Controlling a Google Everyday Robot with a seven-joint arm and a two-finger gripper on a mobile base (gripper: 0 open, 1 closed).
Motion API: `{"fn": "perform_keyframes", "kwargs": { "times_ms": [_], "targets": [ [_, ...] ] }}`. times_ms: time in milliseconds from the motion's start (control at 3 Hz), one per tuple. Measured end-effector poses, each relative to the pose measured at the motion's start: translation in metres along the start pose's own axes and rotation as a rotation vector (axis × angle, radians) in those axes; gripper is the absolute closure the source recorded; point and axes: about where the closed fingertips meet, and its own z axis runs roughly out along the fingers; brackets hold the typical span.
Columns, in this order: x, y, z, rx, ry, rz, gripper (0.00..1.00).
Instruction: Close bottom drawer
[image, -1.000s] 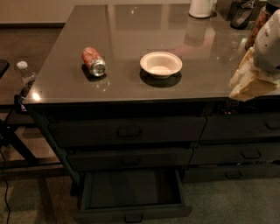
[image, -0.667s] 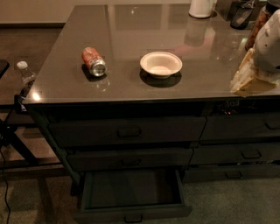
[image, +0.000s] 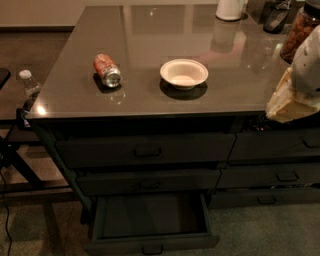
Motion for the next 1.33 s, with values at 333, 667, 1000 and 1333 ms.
{"fn": "perform_keyframes", "kwargs": {
  "times_ms": [333,667,1000,1333],
  "targets": [
    [0.010,0.030,0.029,-0.021,0.011,0.051,1.00],
    [0.027,0.071,0.089,-0.103,0.037,0.118,1.00],
    [0.040,0.094,0.113,-0.159,0.073,0.121,1.00],
    [0.040,0.094,0.113,-0.159,0.073,0.121,1.00]
  ]
}}
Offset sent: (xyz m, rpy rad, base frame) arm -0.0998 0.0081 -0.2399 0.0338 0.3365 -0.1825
